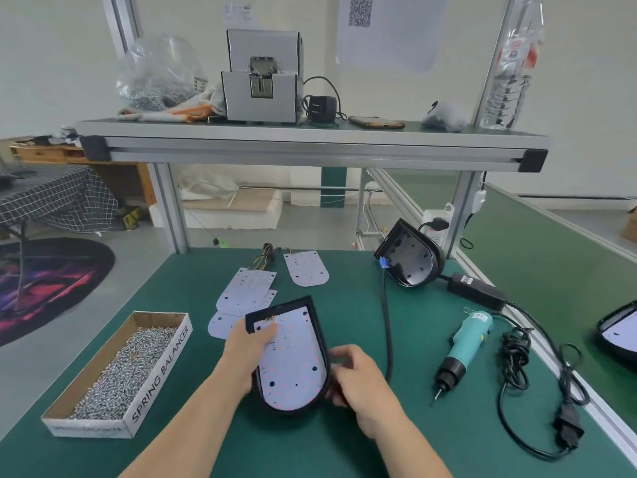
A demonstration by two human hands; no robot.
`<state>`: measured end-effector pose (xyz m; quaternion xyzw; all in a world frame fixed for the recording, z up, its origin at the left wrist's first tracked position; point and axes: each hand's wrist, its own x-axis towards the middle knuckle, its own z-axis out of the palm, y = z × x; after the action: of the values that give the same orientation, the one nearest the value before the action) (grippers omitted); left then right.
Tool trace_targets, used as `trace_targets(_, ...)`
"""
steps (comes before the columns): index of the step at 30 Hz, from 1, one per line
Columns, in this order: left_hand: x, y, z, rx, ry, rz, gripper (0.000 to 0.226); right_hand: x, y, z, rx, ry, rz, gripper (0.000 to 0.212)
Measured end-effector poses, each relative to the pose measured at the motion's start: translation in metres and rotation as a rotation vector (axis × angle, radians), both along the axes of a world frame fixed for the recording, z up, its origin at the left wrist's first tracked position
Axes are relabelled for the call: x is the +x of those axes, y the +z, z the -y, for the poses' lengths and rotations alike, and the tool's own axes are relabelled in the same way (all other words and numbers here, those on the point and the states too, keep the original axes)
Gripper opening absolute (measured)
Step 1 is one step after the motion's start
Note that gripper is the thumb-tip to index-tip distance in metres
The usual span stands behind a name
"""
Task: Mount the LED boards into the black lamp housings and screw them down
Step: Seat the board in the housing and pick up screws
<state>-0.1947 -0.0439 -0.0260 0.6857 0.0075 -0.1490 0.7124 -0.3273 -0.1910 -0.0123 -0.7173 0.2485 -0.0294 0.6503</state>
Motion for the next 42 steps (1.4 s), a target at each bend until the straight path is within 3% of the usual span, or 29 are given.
trace_targets(3, 0.003, -0.003, 0.003, 0.123, -0.021, 0.057, 0.020, 0.003, 0.002, 0.003, 0.272, -0.112, 0.037, 0.019)
trace_targets(4, 0.003, -0.003, 0.004, 0.158, -0.019, 0.079, 0.021, 0.001, 0.001, 0.004, 0.185, -0.101, 0.060, 0.012)
trace_targets(5, 0.003, -0.002, 0.006, 0.188, -0.026, 0.102, 0.020, -0.001, 0.001, 0.005, -0.032, -0.070, 0.055, 0.008)
trace_targets(7, 0.003, 0.001, 0.010, 0.241, -0.062, 0.144, 0.019, -0.001, -0.004, 0.007, -0.551, 0.026, 0.002, 0.027)
trace_targets(8, 0.003, 0.002, 0.011, 0.277, -0.087, 0.162, 0.017, 0.000, -0.005, 0.006, -0.669, 0.043, -0.013, 0.035)
trace_targets(11, 0.004, 0.009, 0.014, 0.427, -0.157, 0.193, 0.009, 0.004, -0.009, 0.004, -0.625, 0.016, 0.028, 0.035)
trace_targets(15, 0.011, 0.019, 0.008, 0.587, -0.219, 0.128, 0.037, 0.008, -0.015, 0.005, -0.568, -0.020, 0.015, 0.027)
trace_targets(19, 0.036, 0.049, -0.050, 0.717, 0.122, 0.393, 0.021, 0.012, -0.019, 0.009, -0.541, -0.033, -0.009, 0.026)
trace_targets(22, 0.060, 0.069, -0.112, 0.932, 0.282, 0.405, 0.026, 0.013, -0.020, 0.008, -0.484, -0.039, 0.006, 0.027)
trace_targets(25, 0.072, 0.064, -0.145, 1.322, 0.027, 0.288, 0.015, 0.013, -0.021, 0.009, -0.501, -0.030, 0.003, 0.027)
trace_targets(27, 0.073, 0.050, -0.151, 1.480, -0.169, 0.275, 0.031, 0.012, -0.022, 0.008, -0.480, -0.033, 0.011, 0.024)
trace_targets(29, 0.070, 0.037, -0.153, 1.477, -0.200, 0.323, 0.032, 0.012, -0.022, 0.008, -0.475, -0.040, 0.019, 0.024)
trace_targets(31, 0.067, 0.029, -0.152, 1.403, -0.102, 0.374, 0.018, 0.012, -0.023, 0.008, -0.487, -0.049, 0.027, 0.027)
trace_targets(34, 0.067, 0.023, -0.156, 1.356, -0.015, 0.426, 0.028, 0.012, -0.023, 0.009, -0.493, -0.056, 0.031, 0.029)
trace_targets(42, 0.061, 0.029, -0.161, 1.293, 0.120, 0.577, 0.018, 0.012, -0.024, 0.008, -0.494, -0.061, 0.034, 0.032)
